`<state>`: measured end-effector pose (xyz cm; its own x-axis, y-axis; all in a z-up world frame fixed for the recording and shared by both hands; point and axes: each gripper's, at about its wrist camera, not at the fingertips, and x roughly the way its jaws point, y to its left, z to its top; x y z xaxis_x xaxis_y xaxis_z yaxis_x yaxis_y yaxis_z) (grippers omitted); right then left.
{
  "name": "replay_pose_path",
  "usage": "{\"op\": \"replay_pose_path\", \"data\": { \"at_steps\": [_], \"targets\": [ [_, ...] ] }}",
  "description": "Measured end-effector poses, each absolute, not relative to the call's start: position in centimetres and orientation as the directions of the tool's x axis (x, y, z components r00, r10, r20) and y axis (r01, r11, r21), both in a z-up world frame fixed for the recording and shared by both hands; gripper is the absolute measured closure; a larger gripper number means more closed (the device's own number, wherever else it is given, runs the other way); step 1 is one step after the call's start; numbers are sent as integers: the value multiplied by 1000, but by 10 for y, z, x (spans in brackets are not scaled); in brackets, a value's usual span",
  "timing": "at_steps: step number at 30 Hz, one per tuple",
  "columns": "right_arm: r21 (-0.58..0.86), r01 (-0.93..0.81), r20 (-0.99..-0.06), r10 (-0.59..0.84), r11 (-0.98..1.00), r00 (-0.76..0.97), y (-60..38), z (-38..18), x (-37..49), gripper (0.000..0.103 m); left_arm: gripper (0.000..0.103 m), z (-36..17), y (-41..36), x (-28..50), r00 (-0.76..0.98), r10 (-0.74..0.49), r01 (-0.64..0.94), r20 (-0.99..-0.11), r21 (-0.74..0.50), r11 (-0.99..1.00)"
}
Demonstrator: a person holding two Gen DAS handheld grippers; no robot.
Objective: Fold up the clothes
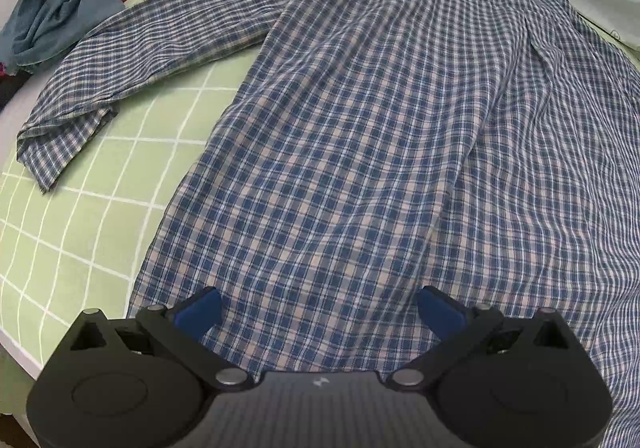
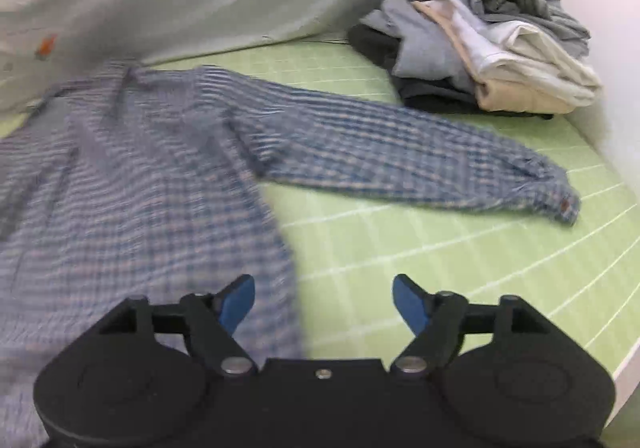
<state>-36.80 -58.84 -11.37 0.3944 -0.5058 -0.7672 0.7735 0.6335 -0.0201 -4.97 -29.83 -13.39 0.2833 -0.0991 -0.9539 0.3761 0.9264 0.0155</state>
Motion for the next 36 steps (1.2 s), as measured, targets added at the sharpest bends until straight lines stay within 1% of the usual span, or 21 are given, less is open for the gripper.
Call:
{"op": "replay_pose_path", "data": {
  "at_steps": [5, 9, 12, 13, 15, 20, 25, 28, 30, 34, 36],
  "targets": [
    [-8, 782, -797, -476, 623, 371, -578, -124, -389, 23, 0, -134, -304, -53, 263, -76, 364, -962, 25, 931],
    [0, 790, -820, -452, 613, 351, -569, -132, -407, 23, 0, -130, -310, -65, 271, -37, 391, -962, 75, 918],
    [6, 796, -837, -433, 605, 336, -563, -138, -419, 19, 0, -126, -323, -83, 308, -15, 440, -951, 128, 889],
    [8, 798, -842, -427, 603, 330, -561, -140, -424, 17, 0, -125, -329, -91, 316, -18, 460, -949, 137, 877],
    [18, 798, -840, -424, 603, 340, -565, -140, -431, 15, 0, -123, -345, -103, 317, -33, 487, -948, 132, 863],
    [53, 800, -832, -417, 597, 366, -594, -142, -448, 12, 0, -112, -371, -152, 292, -85, 505, -953, 78, 860],
    [92, 824, -821, -426, 560, 381, -634, -145, -461, 11, 0, -104, -409, -174, 313, -120, 547, -942, 75, 834],
    [96, 829, -815, -435, 550, 384, -660, -150, -463, 7, 0, -101, -423, -182, 333, -119, 557, -935, 93, 825],
    [99, 824, -812, -434, 557, 390, -674, -151, -462, 6, 0, -97, -427, -187, 349, -108, 550, -931, 110, 828],
    [111, 802, -801, -426, 587, 422, -692, -153, -451, 0, 0, -89, -421, -199, 371, -95, 531, -924, 127, 838],
    [121, 783, -790, -418, 610, 448, -686, -149, -437, 0, 0, -88, -413, -200, 373, -84, 510, -924, 129, 850]
  ]
}}
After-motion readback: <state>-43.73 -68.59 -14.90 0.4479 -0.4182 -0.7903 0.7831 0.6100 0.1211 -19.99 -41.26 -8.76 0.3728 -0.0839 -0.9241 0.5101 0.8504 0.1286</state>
